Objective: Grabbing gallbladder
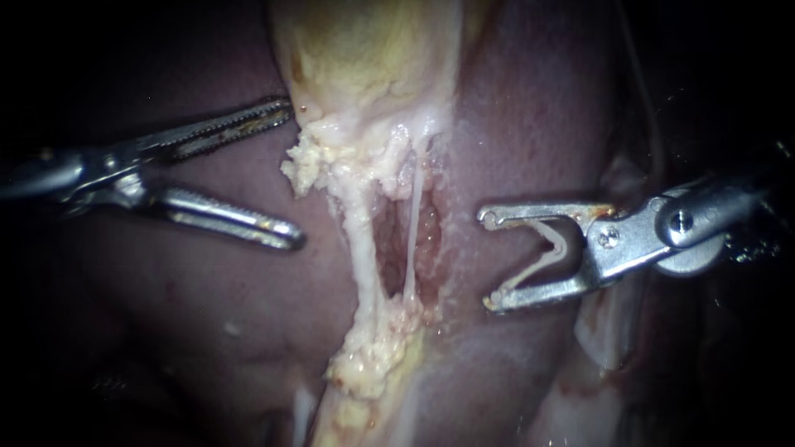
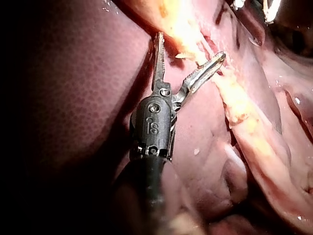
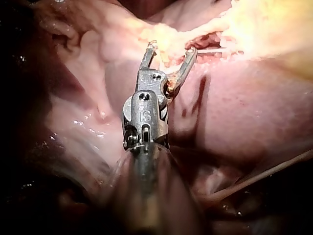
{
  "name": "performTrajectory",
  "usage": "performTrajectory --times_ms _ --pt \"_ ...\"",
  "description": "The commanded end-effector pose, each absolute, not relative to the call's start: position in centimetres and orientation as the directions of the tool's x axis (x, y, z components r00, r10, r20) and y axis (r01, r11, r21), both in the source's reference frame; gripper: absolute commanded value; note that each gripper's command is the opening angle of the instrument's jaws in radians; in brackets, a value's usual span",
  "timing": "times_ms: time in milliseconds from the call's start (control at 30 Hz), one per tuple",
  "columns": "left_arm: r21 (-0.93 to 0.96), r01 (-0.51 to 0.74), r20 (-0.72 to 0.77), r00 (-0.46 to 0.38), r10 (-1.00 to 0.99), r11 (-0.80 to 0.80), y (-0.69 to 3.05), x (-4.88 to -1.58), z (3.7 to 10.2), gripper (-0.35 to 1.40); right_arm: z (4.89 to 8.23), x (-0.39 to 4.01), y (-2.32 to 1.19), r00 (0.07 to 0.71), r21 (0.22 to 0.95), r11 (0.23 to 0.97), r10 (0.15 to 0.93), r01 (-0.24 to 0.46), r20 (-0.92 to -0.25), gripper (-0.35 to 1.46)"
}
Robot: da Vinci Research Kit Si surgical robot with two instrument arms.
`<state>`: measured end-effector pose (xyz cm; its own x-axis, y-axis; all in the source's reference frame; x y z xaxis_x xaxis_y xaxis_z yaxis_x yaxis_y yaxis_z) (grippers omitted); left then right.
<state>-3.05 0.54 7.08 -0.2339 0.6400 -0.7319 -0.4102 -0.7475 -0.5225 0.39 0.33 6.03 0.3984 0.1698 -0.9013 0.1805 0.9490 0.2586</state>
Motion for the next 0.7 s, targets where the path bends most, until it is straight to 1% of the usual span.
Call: performTrajectory --times_ms 33,100,200,333,400,467,500,533,700 --pt "-0.527 -0.417 -0.726 -0.233 0.647 -0.741 0.54 -3.07 7.11 0.67 6.03 0.39 0.33 0.399 0.259 0.949 0.170 0.180 -0.901 0.50" --pt "-0.546 -0.426 -0.711 -0.220 0.668 -0.721 0.54 -3.10 7.14 0.47 6.03 0.39 0.33 0.399 0.259 0.949 0.170 0.180 -0.901 0.50" --pt "-0.564 -0.435 -0.696 -0.207 0.687 -0.702 0.54 -3.11 7.20 0.32 6.03 0.39 0.33 0.399 0.259 0.949 0.170 0.180 -0.901 0.50" --pt "-0.579 -0.444 -0.683 -0.195 0.704 -0.684 0.52 -3.10 7.31 0.02 6.03 0.39 0.33 0.399 0.259 0.949 0.170 0.180 -0.901 0.50" --pt "-0.578 -0.444 -0.685 -0.192 0.702 -0.685 0.51 -3.09 7.35 0.05 6.03 0.39 0.33 0.399 0.259 0.949 0.170 0.180 -0.901 0.50" --pt "-0.580 -0.445 -0.681 -0.196 0.706 -0.683 0.49 -3.07 7.37 -0.08 6.03 0.39 0.33 0.399 0.259 0.949 0.170 0.180 -0.901 0.50" --pt "-0.579 -0.445 -0.679 -0.202 0.706 -0.683 0.48 -3.06 7.37 -0.18 6.03 0.39 0.33 0.399 0.259 0.949 0.170 0.180 -0.901 0.50" --pt "-0.582 -0.446 -0.673 -0.204 0.711 -0.680 0.46 -3.04 7.36 -0.35 6.03 0.39 0.33 0.399 0.259 0.949 0.170 0.180 -0.901 0.50" --pt "-0.598 -0.455 -0.633 -0.236 0.737 -0.660 0.41 -2.96 7.26 -0.35 6.02 0.38 0.33 0.398 0.259 0.949 0.170 0.181 -0.901 0.50"
